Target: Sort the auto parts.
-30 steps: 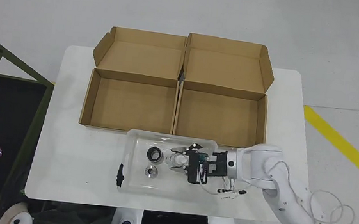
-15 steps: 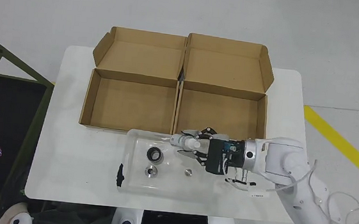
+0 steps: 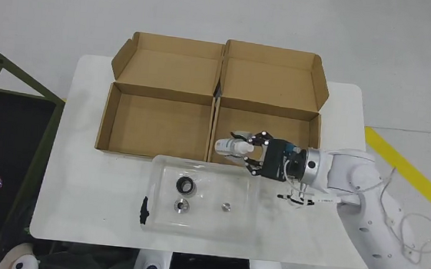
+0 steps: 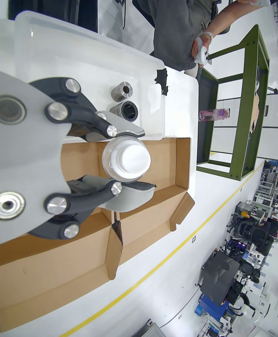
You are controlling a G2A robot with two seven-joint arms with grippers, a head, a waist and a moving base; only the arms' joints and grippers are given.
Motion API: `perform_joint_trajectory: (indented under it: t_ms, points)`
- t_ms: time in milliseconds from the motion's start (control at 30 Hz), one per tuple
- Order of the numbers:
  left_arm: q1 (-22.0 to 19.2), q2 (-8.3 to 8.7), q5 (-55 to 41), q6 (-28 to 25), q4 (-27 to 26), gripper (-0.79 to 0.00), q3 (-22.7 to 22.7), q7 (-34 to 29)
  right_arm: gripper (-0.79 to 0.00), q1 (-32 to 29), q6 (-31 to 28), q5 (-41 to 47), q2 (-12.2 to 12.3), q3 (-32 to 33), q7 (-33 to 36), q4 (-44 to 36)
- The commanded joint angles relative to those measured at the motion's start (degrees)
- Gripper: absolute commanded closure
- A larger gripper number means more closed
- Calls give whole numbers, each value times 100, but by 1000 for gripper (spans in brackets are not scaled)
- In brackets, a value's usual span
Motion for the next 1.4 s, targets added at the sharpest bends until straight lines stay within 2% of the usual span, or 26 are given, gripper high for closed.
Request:
perform_joint_trajectory:
  t_ms: [0, 1000, 1367]
  points:
    - [0, 0, 0, 0, 0, -785, 0, 0, 0, 101, 38, 67, -12, -31, 28, 134]
    - [0, 0, 0, 0, 0, -785, 0, 0, 0, 1755, 740, 490, -413, -1210, 903, 2465]
    - [0, 0, 0, 0, 0, -785, 0, 0, 0, 2196, 901, 455, -625, -1673, 938, 3328]
